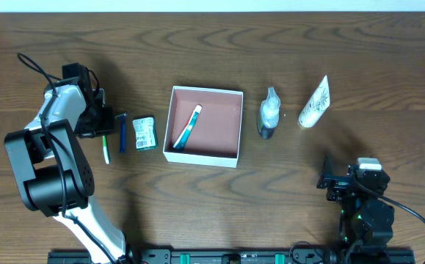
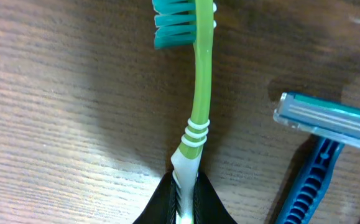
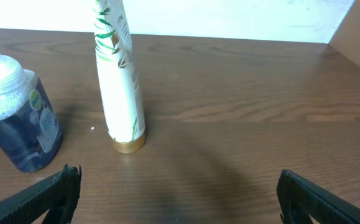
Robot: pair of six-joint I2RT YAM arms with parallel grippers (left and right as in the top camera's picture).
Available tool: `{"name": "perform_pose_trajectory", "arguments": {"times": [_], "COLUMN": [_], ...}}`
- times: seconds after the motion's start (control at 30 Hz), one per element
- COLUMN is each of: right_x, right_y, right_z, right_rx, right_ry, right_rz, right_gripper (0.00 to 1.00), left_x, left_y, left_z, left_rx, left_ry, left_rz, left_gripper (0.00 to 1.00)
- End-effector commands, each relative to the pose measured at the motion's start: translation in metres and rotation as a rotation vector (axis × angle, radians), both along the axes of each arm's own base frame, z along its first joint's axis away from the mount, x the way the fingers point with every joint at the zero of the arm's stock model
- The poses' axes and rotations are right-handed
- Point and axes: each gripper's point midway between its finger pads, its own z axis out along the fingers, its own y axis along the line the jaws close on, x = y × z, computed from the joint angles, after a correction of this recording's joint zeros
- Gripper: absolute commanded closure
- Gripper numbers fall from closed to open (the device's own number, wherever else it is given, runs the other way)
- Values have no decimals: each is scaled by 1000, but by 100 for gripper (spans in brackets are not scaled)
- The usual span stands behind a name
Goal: Pack container
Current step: 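Move the left gripper to the green toothbrush and grasp it, then lower the toothbrush into the box and open the left gripper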
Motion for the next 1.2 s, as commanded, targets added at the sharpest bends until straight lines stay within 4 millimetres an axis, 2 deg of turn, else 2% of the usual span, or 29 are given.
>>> {"name": "perform_pose_trajectory", "arguments": {"times": [0.0, 0.1, 0.2, 0.3, 0.4, 0.5, 0.57, 0.67, 0.77, 0.93, 1.17], "right_x": [0, 0, 0, 0, 0, 0, 0, 0, 0, 0, 0], "right_y": [-1, -1, -1, -1, -1, -1, -1, -1, -1, -1, -1], "right_z": [0, 0, 0, 0, 0, 0, 0, 0, 0, 0, 0], "right_rx": [18, 18, 18, 18, 18, 18, 18, 18, 18, 18, 18], "right_ry": [-4, -4, -4, -4, -4, -4, -4, -4, -4, -4, -4], "right_rz": [-8, -7, -7, -7, -7, -7, -7, -8, -7, -7, -7], "right_gripper": [1, 1, 1, 1, 1, 1, 1, 1, 1, 1, 1], "left_x": [-5, 1, 11, 18, 16, 7, 2, -7, -7, 1, 9], "left_y": [1, -1, -15, -58, -108, -154, -182, -218, -235, -244, -225], "left_z": [6, 37, 84, 138, 181, 203, 203, 185, 163, 129, 97], "left_rx": [1, 10, 9, -84, -146, -169, -188, -207, -164, -75, 61], "left_ry": [9, -50, -158, -316, -438, -493, -487, -442, -403, -344, -263], "left_rz": [29, 40, 5, -83, -206, -337, -408, -507, -562, -599, -543], "left_gripper": [94, 96, 94, 94, 94, 94, 94, 94, 94, 94, 94]}}
